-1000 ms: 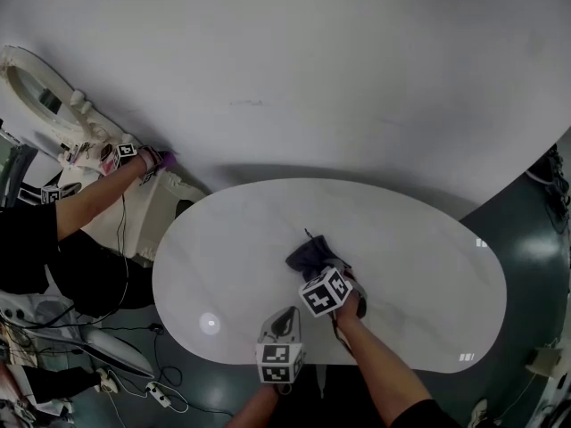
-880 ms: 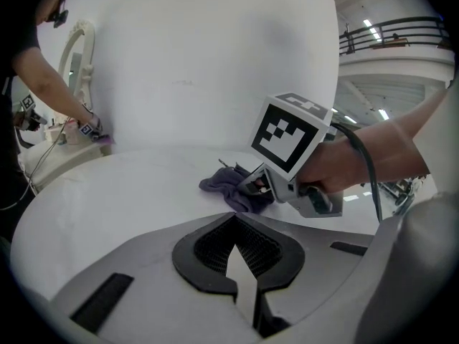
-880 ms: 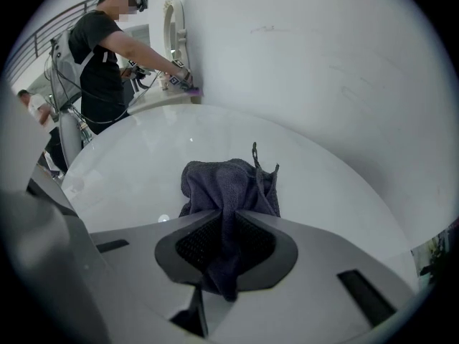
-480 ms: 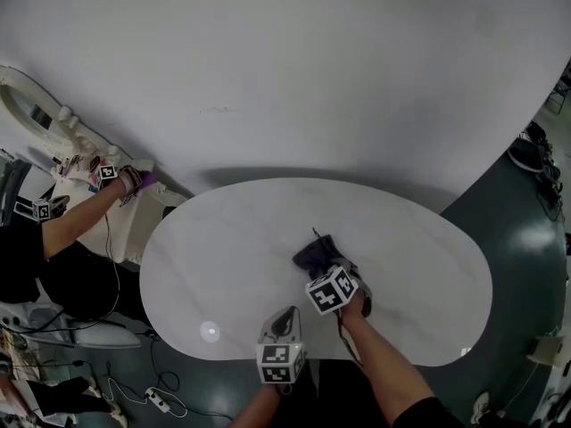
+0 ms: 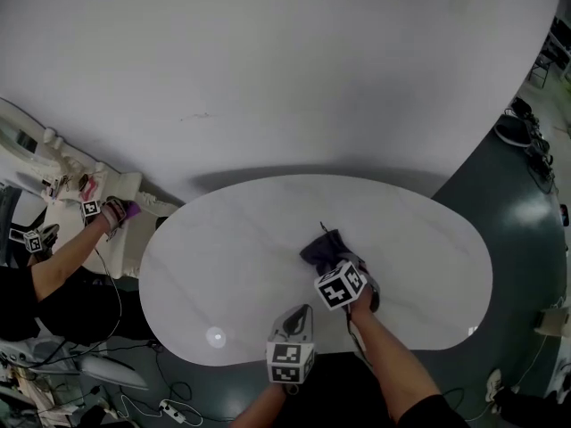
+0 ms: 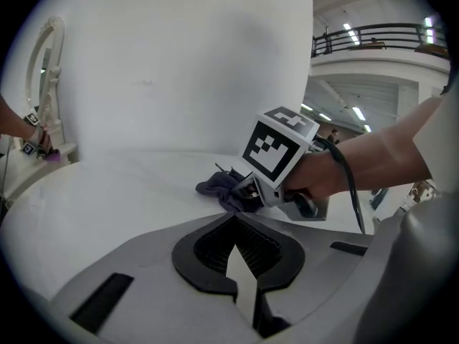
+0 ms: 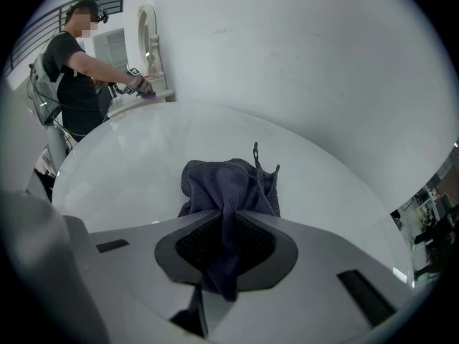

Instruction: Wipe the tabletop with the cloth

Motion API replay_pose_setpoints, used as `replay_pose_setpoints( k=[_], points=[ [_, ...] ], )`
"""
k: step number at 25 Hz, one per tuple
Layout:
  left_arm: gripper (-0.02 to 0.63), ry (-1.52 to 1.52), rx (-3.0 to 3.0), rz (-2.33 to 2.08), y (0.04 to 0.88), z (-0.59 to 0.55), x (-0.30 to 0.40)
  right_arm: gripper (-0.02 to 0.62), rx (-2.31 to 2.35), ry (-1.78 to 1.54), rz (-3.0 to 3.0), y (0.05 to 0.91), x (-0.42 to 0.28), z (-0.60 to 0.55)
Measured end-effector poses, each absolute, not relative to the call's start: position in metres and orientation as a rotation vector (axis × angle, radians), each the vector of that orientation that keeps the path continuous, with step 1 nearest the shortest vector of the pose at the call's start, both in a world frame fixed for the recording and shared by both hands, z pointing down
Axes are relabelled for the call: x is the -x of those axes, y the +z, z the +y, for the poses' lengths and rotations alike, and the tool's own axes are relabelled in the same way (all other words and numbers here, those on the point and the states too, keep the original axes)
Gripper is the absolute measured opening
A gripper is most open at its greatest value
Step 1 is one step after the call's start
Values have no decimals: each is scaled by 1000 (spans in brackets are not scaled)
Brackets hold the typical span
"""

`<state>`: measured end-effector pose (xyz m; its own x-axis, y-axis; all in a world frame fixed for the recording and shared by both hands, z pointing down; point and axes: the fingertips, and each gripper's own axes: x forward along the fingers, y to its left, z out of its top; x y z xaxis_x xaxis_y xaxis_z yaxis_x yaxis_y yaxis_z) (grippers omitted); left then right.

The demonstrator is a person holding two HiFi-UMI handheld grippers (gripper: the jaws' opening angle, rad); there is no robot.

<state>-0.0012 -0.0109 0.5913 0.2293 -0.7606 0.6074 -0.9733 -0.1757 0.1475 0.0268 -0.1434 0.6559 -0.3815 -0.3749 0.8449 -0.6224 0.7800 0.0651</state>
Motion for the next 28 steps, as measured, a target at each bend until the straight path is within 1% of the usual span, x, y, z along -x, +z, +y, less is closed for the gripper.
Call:
replay_pose_setpoints(
  k=[8, 19, 28],
  points=[
    [3, 585, -2059, -1534, 589, -5, -22, 40, -776, 313, -1992, 653, -60, -147],
    [3, 576, -2121, -1450, 592, 10, -120, 40, -881, 380, -1965, 656, -173, -137],
    [3, 617, -2177, -1388, 592, 12, -166, 40, -973, 439, -1921, 659, -259, -135]
  ],
)
